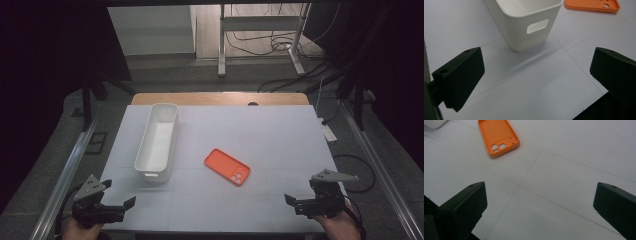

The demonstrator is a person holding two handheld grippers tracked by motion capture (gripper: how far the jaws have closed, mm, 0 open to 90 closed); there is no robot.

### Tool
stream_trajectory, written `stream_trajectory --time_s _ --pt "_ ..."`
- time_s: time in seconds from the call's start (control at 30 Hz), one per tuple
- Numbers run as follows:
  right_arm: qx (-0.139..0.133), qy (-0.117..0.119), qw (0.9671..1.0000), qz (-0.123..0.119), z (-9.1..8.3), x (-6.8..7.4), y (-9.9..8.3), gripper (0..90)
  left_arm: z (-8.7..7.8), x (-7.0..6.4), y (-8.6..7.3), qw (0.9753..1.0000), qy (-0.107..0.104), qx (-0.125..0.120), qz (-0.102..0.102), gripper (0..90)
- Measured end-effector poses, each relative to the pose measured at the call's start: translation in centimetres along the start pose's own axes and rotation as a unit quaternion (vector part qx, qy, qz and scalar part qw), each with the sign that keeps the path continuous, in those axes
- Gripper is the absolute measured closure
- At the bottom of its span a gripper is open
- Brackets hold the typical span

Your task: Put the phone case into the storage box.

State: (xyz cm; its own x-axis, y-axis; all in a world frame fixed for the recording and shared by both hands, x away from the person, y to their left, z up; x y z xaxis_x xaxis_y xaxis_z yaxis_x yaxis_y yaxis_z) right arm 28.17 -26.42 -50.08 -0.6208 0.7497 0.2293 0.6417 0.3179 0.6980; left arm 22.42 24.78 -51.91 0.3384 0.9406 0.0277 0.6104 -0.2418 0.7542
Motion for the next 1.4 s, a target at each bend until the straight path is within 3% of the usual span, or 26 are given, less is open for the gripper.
stream_trajectory --time_s 0.47,0.9,1.33,1.4 --pt "-0.001 0.001 0.9999 -0.016 1.3 -0.2 1.7 0.0 0.0 0.0 0.0 1.0000 -0.003 0.002 0.001 0.3" --pt "0.005 0.014 0.9988 -0.047 2.6 0.2 3.5 0.0 0.0 -0.1 -0.1 1.0000 -0.002 0.003 0.002 0.2" --pt "0.008 0.039 0.9976 -0.056 4.6 0.9 5.3 0.0 0.0 0.0 -0.1 1.0000 -0.002 0.003 0.002 0.2" --pt "0.020 0.045 0.9972 -0.056 5.0 1.3 5.6 0.0 0.0 0.0 -0.1 1.0000 -0.002 0.003 0.003 0.2"
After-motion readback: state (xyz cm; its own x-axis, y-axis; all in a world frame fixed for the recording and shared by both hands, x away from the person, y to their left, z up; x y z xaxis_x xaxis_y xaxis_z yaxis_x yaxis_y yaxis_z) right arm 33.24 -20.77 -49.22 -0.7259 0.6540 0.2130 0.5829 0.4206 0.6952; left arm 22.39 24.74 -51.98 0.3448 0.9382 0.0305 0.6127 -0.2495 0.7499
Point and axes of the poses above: each handheld gripper's, and its own axes: z roughly forward along the jaws, y roughly out of its top, x roughly to its left, the point moved 8 cm from there along z, roughly forward along the jaws, and after that the axes turned 11 degrees about y, right-handed, at the moved point
